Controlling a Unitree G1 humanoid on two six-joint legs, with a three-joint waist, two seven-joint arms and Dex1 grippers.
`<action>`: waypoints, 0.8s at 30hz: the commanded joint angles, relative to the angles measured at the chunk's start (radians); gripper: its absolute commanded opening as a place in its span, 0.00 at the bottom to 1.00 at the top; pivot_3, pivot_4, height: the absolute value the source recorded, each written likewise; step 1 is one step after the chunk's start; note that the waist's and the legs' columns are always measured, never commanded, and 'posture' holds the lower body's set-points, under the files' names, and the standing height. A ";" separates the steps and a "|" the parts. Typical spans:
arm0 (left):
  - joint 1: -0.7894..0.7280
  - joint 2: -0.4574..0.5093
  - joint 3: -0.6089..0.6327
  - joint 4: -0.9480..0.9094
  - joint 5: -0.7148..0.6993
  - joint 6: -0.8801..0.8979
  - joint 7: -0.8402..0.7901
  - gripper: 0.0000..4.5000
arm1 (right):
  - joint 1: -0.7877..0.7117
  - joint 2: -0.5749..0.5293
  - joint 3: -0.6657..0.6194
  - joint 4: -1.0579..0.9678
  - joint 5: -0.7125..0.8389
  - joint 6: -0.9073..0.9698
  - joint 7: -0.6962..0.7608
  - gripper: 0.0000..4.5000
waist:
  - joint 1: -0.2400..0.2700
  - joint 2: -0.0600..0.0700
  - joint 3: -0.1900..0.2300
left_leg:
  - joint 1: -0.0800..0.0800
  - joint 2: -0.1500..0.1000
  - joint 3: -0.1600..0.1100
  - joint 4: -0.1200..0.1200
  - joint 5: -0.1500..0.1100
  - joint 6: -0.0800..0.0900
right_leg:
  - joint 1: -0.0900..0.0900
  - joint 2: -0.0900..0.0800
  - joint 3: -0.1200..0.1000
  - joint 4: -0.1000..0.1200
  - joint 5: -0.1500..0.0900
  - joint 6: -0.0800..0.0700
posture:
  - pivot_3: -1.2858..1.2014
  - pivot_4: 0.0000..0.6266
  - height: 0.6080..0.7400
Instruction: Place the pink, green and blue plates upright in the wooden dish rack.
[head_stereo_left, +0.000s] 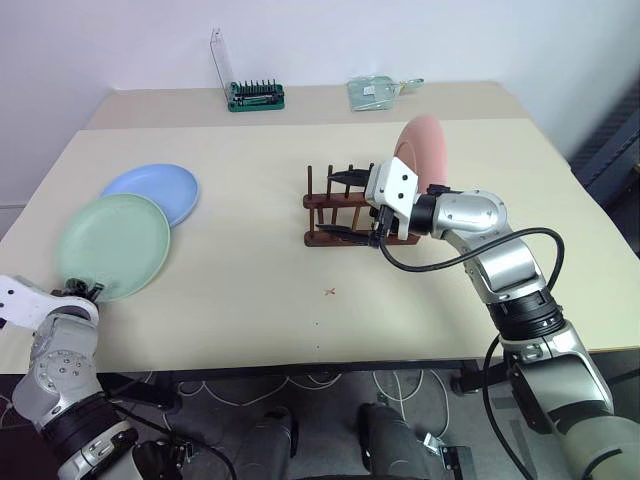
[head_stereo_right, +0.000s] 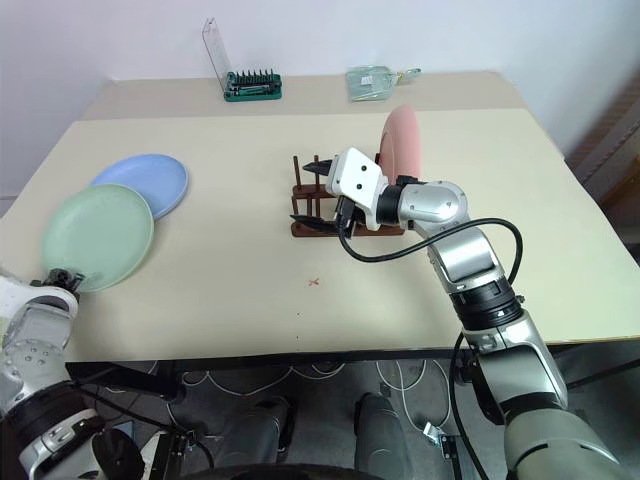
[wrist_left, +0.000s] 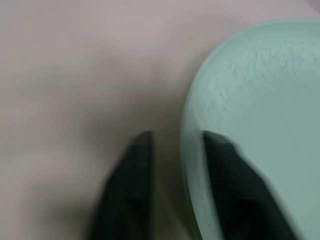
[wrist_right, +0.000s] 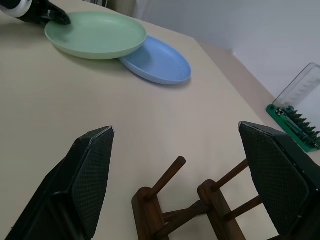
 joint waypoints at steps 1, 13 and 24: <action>-0.007 0.008 -0.010 0.000 -0.012 -0.018 0.000 0.00 | 0.000 0.001 -0.030 -0.043 0.001 -0.009 -0.007 0.91 | 0.000 0.000 0.000 | 0.000 0.000 0.000 0.000 0.000 0.000 | 0.000 0.000 0.000 0.000 0.000 0.000 | 0.52 0.24 1.00; -0.031 -0.003 -0.102 -0.174 -0.080 -0.169 -0.142 0.00 | -0.003 -0.003 -0.031 -0.074 0.049 0.022 0.046 0.91 | 0.000 -0.001 0.000 | 0.000 0.000 0.000 0.000 0.000 0.000 | 0.000 0.000 0.000 0.000 0.000 0.000 | 0.52 0.24 1.00; -0.366 0.117 -0.528 -0.234 0.175 -0.047 -0.099 0.00 | -0.092 0.047 0.057 0.005 -0.215 -0.192 -0.103 0.95 | 0.002 -0.001 0.000 | -0.001 -0.001 0.000 0.001 0.001 -0.001 | 0.000 0.000 0.000 -0.001 0.000 0.000 | 0.52 0.24 1.00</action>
